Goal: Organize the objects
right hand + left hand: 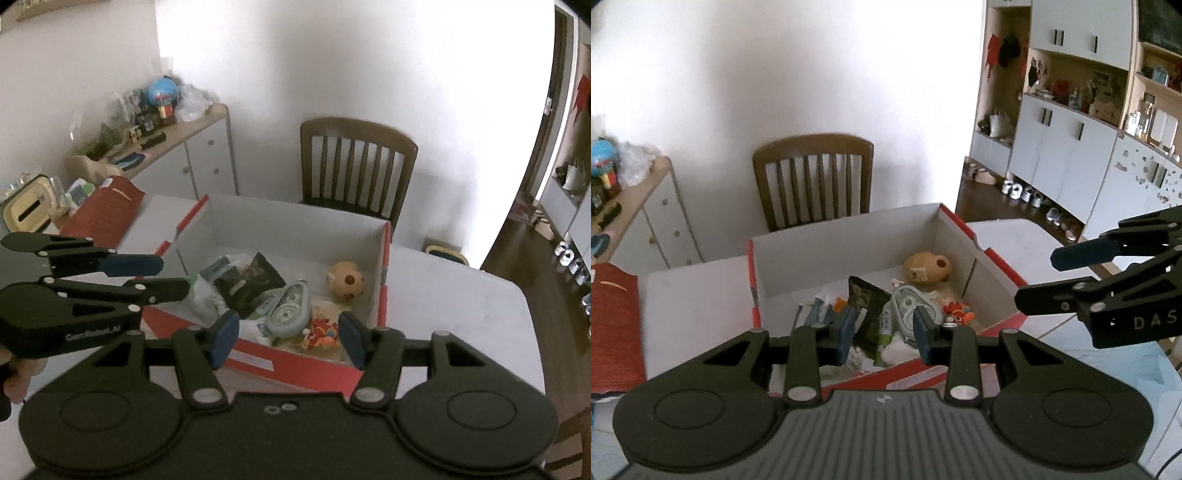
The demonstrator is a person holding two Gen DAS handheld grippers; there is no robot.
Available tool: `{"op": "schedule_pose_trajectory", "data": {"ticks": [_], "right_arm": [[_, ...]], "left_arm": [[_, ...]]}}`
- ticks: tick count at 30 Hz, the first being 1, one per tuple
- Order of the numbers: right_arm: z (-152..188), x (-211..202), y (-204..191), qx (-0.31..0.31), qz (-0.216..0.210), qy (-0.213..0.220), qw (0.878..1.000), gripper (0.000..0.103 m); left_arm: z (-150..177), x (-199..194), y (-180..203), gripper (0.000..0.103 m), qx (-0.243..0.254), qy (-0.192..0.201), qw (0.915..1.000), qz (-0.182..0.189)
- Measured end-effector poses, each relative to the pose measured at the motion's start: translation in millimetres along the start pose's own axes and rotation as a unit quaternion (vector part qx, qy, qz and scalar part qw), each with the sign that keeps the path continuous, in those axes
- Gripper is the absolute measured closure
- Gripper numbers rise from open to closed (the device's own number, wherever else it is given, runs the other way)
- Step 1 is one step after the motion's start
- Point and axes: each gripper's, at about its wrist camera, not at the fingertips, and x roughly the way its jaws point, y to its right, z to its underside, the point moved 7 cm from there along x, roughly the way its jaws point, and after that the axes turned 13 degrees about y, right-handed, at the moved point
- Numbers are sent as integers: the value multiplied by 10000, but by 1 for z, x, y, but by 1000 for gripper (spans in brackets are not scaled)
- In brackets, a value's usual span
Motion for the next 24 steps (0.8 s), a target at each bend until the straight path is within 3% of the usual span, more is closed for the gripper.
{"op": "schedule_pose_trajectory", "data": {"ticks": [7, 12, 24], "right_arm": [[2, -27, -4, 32, -36, 247, 9997, 42], [7, -43, -4, 112, -112, 419, 9990, 36], [20, -73, -2, 194, -189, 767, 9967, 26]], "left_arm": [[1, -20, 12, 68, 36, 77, 10000, -28], [5, -30, 19, 46, 66, 118, 9999, -49], [13, -50, 36, 35, -98, 129, 9998, -72]]}}
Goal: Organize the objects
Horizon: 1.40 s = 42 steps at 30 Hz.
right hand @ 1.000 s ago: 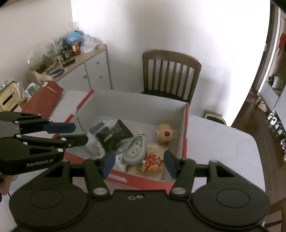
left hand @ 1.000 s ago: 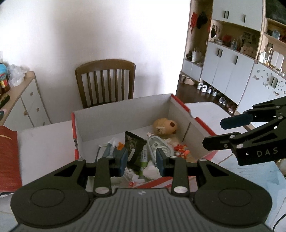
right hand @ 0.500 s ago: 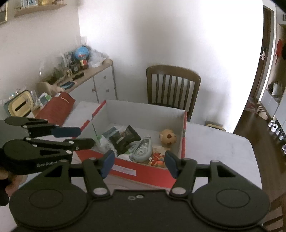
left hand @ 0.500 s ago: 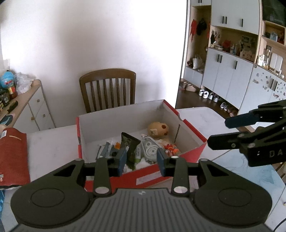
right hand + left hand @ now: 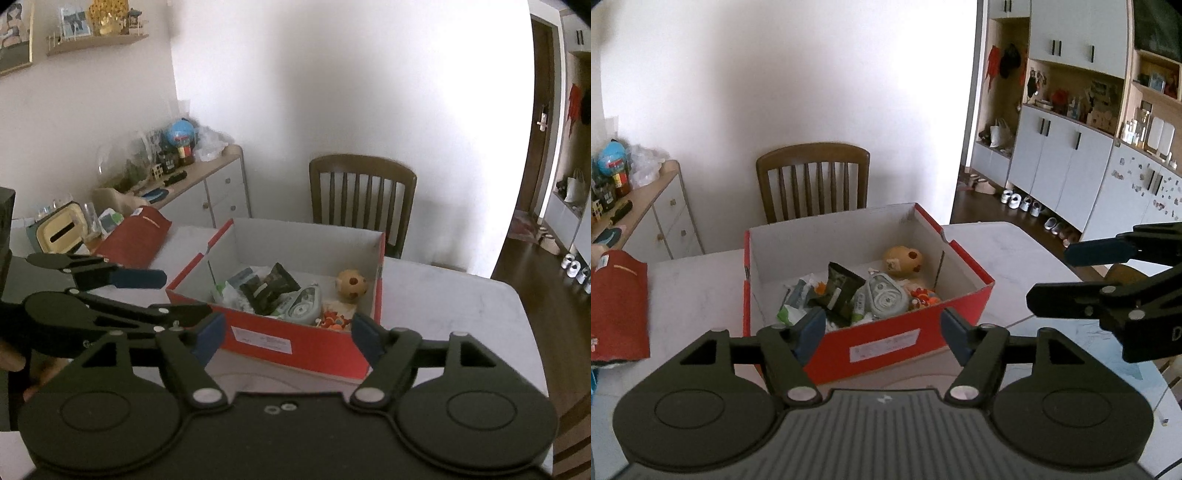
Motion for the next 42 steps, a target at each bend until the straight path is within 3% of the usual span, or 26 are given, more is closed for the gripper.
{"op": "schedule_pose_trajectory", "data": {"ticks": [10, 13, 15, 42], "right_arm": [[5, -19, 7, 141, 6, 172, 9998, 20], [8, -23, 7, 120, 7, 190, 9997, 19], [10, -26, 6, 78, -2, 178, 9998, 19], [24, -54, -2, 77, 26, 215, 9997, 18]], "left_arm": [[7, -14, 5, 21, -238, -13, 9997, -101], [8, -18, 6, 5, -259, 9, 9996, -118], [8, -21, 7, 0, -251, 52, 9996, -141], [15, -54, 26, 0, 58, 86, 9997, -217]]}}
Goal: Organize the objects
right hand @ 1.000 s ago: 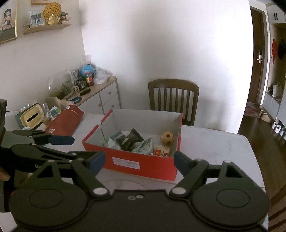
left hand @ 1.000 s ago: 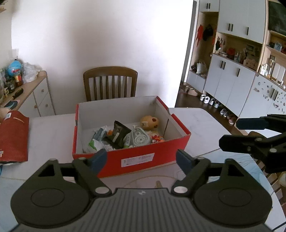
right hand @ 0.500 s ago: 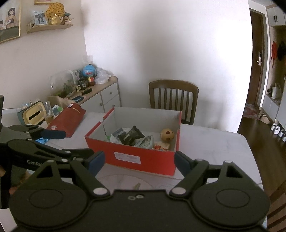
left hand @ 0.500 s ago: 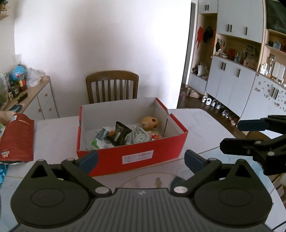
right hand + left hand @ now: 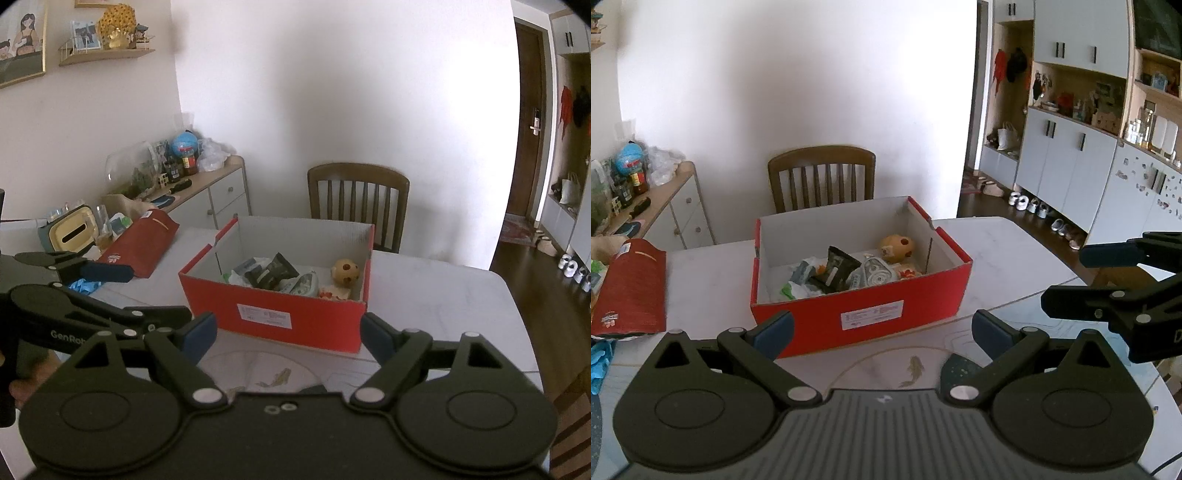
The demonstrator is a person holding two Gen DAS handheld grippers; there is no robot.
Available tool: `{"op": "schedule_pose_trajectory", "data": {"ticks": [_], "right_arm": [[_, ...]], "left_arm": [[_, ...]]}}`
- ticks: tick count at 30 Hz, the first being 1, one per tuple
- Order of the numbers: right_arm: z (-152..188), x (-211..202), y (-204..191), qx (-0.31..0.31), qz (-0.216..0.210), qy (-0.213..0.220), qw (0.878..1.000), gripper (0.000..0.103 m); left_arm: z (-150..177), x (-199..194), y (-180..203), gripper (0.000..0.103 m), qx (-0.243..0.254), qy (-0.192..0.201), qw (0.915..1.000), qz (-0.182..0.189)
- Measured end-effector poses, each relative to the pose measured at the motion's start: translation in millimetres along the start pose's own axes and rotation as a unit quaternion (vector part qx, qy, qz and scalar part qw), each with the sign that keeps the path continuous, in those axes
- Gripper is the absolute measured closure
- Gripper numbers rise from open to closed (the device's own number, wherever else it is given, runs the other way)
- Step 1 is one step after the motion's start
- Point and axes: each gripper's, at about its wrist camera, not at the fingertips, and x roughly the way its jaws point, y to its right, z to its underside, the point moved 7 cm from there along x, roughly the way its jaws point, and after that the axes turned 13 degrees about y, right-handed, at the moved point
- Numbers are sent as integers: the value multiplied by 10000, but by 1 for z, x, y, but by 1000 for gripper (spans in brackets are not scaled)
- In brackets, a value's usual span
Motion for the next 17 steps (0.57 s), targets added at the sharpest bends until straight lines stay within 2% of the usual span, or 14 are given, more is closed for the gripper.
{"op": "schedule_pose_trajectory", "data": {"ticks": [6, 17], "right_arm": [[6, -3, 3, 139, 76, -67, 9999, 18], [31, -11, 3, 177, 170, -268, 9993, 18]], "left_arm": [[2, -3, 3, 0, 196, 39, 9997, -159], [10, -3, -5, 0, 108, -35, 9996, -265]]}}
